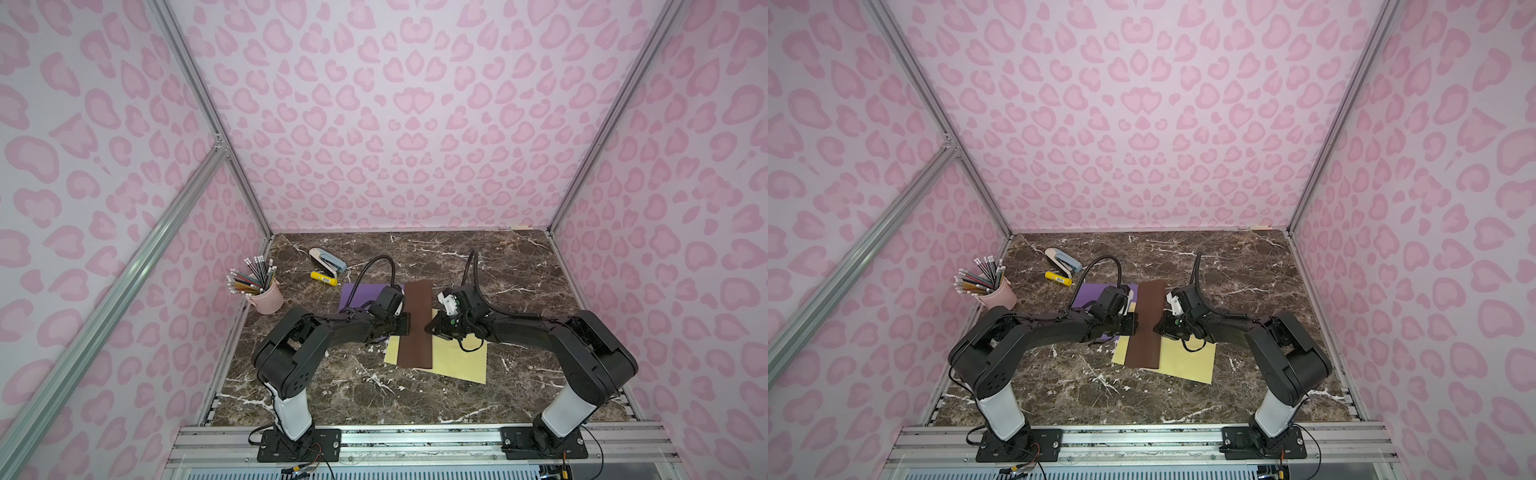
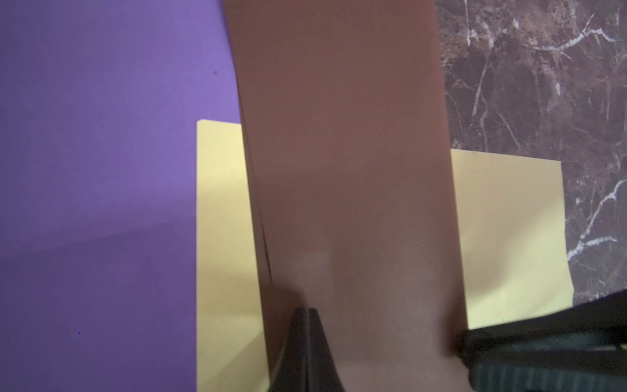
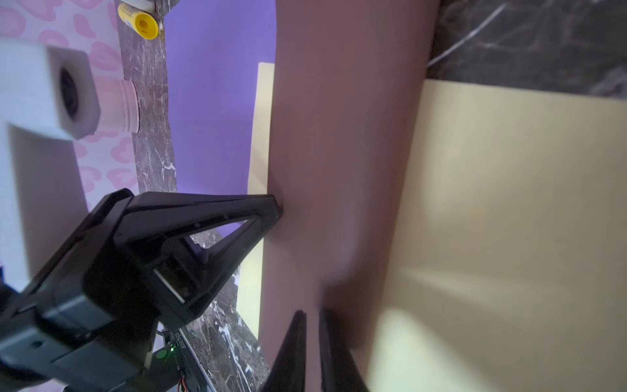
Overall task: Fold the rectangular paper in half along the long edge
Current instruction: Fold the paper.
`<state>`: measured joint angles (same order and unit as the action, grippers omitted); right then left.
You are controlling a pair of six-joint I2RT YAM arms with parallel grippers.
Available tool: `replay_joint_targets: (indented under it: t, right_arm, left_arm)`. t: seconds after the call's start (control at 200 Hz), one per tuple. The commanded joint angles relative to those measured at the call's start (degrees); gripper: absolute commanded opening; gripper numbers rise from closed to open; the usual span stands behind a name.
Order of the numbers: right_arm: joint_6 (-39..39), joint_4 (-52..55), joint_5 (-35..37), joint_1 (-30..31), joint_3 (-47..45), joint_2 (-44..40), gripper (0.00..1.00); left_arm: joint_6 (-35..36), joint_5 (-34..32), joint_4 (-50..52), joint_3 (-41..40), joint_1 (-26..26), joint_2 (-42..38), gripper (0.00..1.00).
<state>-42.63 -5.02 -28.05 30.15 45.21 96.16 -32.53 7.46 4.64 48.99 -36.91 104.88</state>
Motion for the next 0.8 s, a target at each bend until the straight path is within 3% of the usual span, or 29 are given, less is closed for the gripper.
replay_joint_targets:
  t: [0.0,0.8]
  right_arm:
    - [0.2,-1.5,-0.5,0.1,-0.1,-0.8,0.15]
    - [0.4,-3.3,-2.6,1.0,-0.7,1.8,0.17]
  left_arm:
    - [0.7,-0.4,-1.4,0.2,0.1,0.2,0.04]
    - [0.5,0.6,-1.6,1.4,0.1,-1.6,0.04]
